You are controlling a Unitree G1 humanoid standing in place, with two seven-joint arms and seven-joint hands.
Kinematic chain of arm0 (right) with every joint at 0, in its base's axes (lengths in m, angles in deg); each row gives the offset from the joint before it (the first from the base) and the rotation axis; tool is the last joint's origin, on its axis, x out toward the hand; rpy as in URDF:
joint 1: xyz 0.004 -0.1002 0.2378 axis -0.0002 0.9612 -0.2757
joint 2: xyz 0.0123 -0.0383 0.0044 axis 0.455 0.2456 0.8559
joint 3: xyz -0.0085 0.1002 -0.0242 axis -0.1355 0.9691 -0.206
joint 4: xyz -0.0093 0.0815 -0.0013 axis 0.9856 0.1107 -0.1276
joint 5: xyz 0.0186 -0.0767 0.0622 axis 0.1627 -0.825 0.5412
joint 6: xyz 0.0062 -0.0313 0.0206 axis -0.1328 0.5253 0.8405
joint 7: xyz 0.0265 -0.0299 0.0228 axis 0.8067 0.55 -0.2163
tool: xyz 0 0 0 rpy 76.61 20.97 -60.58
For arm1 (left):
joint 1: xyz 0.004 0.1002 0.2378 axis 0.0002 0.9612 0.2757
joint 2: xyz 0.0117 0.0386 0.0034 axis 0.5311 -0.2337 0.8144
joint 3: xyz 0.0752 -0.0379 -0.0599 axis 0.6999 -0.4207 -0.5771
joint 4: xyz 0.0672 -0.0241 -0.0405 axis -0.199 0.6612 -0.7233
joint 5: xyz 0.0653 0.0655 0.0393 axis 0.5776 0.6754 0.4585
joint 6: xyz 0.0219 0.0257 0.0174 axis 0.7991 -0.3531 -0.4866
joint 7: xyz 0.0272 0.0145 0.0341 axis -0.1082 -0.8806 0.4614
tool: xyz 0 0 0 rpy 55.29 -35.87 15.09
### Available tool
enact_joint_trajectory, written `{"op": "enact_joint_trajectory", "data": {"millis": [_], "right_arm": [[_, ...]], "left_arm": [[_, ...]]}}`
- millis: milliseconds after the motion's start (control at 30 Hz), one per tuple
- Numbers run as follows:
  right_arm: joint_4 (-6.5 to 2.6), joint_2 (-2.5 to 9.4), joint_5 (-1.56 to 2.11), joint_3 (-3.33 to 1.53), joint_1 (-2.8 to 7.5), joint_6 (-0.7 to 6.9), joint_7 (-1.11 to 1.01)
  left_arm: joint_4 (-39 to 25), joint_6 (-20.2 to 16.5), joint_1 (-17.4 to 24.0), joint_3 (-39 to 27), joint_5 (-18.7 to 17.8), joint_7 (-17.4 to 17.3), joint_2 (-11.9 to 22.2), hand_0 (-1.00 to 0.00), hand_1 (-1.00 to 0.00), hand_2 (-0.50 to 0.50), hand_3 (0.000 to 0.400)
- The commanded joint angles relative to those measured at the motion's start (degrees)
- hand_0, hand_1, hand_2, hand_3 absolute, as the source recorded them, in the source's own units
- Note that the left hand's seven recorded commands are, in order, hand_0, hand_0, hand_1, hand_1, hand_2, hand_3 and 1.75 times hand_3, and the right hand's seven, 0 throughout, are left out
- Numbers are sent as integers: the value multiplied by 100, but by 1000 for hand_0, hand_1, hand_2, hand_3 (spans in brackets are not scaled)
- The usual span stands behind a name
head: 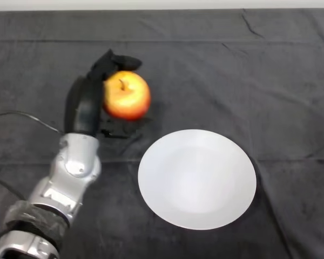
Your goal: Move the apple to the plate
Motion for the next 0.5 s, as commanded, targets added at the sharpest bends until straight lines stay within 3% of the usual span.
{"op": "enact_joint_trajectory", "data": {"millis": [33, 500], "right_arm": [[63, -153, 121, -2, -276, 3, -1], [78, -148, 122, -5, -271, 5, 6]], "left_arm": [[-417, -92, 227, 175, 1, 99, 97, -1000, -1000, 0, 400], [-466, -236, 198, 1152, -324, 83, 87, -1000, -1000, 0, 400]]}}
